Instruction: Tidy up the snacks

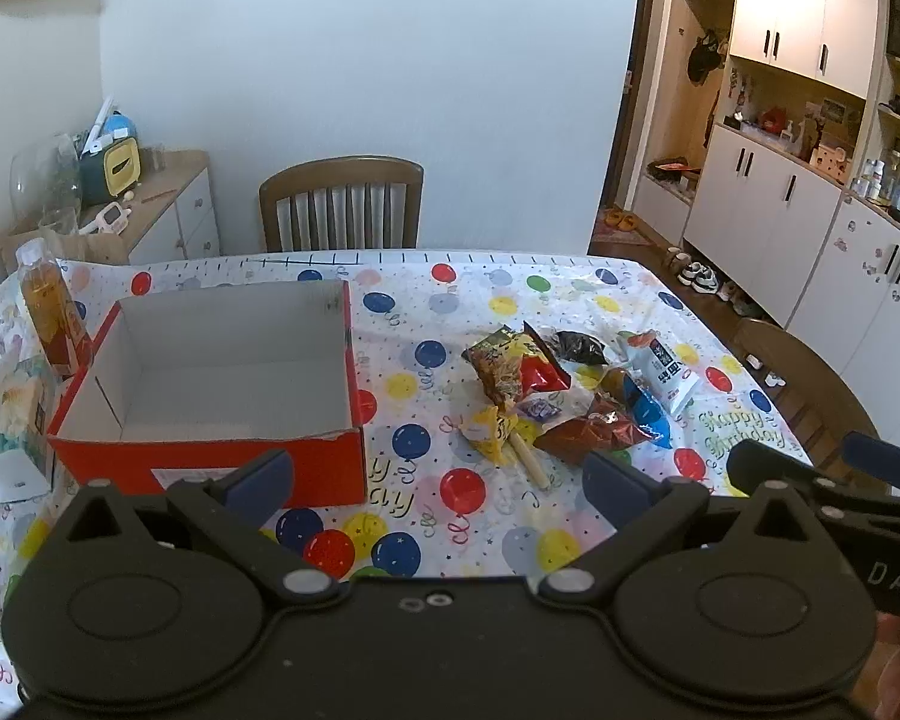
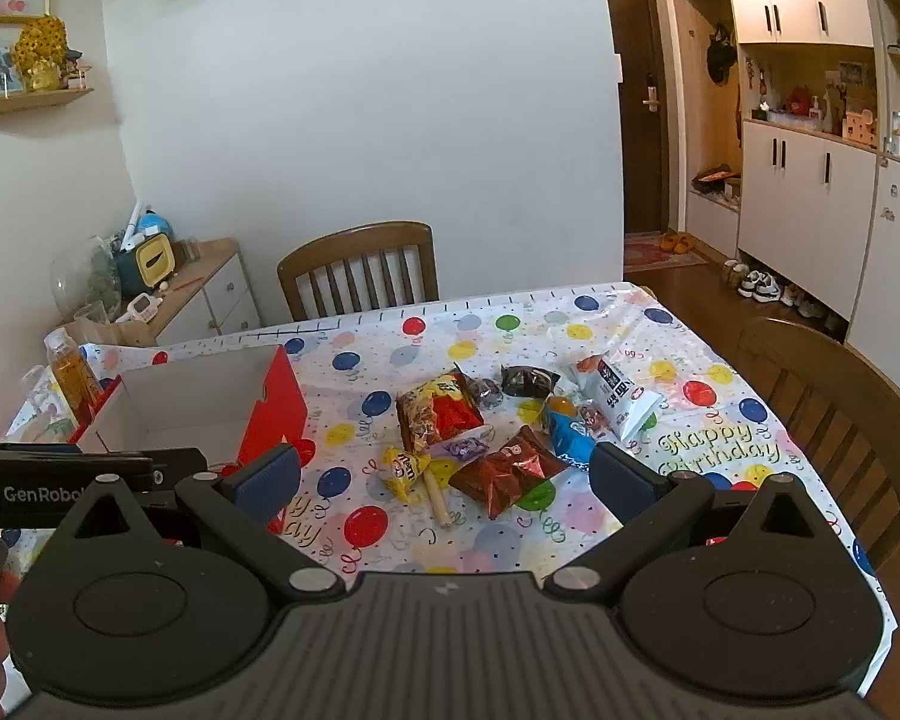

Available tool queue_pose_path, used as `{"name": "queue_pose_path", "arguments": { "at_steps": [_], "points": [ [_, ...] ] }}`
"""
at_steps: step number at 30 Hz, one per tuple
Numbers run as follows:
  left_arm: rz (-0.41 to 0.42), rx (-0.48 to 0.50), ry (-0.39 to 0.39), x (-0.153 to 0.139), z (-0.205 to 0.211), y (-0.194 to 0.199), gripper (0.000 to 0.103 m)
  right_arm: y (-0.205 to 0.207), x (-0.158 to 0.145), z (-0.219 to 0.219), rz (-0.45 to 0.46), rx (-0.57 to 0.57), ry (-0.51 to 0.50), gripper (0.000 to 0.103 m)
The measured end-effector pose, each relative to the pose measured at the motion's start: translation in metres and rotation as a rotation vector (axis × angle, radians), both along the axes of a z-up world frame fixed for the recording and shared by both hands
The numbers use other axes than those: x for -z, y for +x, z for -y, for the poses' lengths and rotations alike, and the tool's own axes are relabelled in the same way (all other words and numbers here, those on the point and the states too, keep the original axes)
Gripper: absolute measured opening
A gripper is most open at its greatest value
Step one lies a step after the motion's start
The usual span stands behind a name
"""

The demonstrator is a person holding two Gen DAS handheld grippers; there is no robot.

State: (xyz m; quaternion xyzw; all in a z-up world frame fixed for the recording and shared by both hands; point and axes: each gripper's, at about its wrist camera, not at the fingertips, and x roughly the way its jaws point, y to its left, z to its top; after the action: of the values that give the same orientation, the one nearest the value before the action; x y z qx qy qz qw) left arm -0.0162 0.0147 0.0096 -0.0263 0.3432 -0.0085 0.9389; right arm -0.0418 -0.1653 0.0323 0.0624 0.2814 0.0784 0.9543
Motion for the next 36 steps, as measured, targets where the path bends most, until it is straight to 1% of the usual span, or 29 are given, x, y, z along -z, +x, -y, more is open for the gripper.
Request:
{"name": "queue_pose_path", "arguments": {
  "at_steps": [11,19,26,36],
  "points": [
    [0.01,-0.014,-0.002,-0.001,0.007,0.005,0.103,0.005,-0.002,0.008,0.03,-0.023,-0.004,0.103],
    [0.021,-0.036,-0.02,-0.003,0.014,0.012,0.103,0.022,0.0,0.021,0.025,-0.044,0.006,0.103],
    [0.037,-0.045,-0.019,-0.005,0.023,0.021,0.103,0.035,0.0,0.029,0.043,-0.059,-0.01,0.103],
    [0.023,-0.044,-0.012,0.0,0.041,0.04,0.102,0.06,0.01,0.047,0.008,-0.085,-0.001,0.103]
  ]
}}
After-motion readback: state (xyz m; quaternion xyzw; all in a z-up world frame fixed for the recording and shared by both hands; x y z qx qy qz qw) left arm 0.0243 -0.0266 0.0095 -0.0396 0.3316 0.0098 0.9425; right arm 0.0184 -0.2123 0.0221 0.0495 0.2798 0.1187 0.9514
